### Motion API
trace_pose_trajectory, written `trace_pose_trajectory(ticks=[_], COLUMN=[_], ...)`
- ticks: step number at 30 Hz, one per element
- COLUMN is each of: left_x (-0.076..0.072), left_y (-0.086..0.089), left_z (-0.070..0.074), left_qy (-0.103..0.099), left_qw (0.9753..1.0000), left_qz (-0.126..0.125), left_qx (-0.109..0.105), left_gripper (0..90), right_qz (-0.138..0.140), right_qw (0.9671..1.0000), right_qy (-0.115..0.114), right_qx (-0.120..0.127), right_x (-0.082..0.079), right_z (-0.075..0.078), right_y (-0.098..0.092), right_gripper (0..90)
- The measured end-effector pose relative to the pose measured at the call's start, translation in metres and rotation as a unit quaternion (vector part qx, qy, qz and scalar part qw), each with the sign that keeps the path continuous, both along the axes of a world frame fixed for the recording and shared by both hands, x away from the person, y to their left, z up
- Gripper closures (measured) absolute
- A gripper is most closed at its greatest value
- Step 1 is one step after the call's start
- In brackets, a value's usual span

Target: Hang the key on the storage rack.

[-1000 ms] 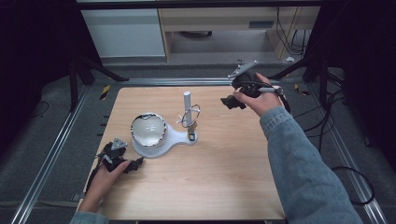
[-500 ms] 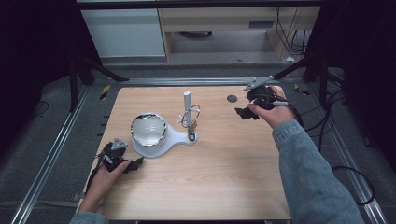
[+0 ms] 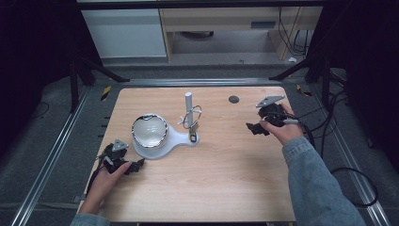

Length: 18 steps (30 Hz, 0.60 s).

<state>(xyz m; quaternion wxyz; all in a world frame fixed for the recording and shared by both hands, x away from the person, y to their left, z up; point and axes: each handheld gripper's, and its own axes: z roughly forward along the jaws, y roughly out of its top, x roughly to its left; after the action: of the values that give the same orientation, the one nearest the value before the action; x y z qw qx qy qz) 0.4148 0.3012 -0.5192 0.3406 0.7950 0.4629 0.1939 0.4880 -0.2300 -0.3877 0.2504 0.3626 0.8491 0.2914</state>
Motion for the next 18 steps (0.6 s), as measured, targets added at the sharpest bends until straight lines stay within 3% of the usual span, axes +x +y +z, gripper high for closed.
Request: trace_pose_trajectory(ticks=[1,18], left_x=[0.0,-0.001], left_y=[0.0,0.0], left_z=[0.0,0.0], left_qy=[0.0,0.0], left_qw=[1.0,1.0], left_qz=[0.0,0.002], left_qx=[0.0,0.0], left_gripper=[0.0,0.0], right_qz=[-0.001,-0.02], right_qw=[1.0,0.9988], right_qy=[0.004,0.04], right_qx=[0.003,0.021], right_x=[-0.003,-0.021], right_z=[-0.009,-0.075], right_y=[-0.005,-0.021], right_gripper=[13.1,12.2])
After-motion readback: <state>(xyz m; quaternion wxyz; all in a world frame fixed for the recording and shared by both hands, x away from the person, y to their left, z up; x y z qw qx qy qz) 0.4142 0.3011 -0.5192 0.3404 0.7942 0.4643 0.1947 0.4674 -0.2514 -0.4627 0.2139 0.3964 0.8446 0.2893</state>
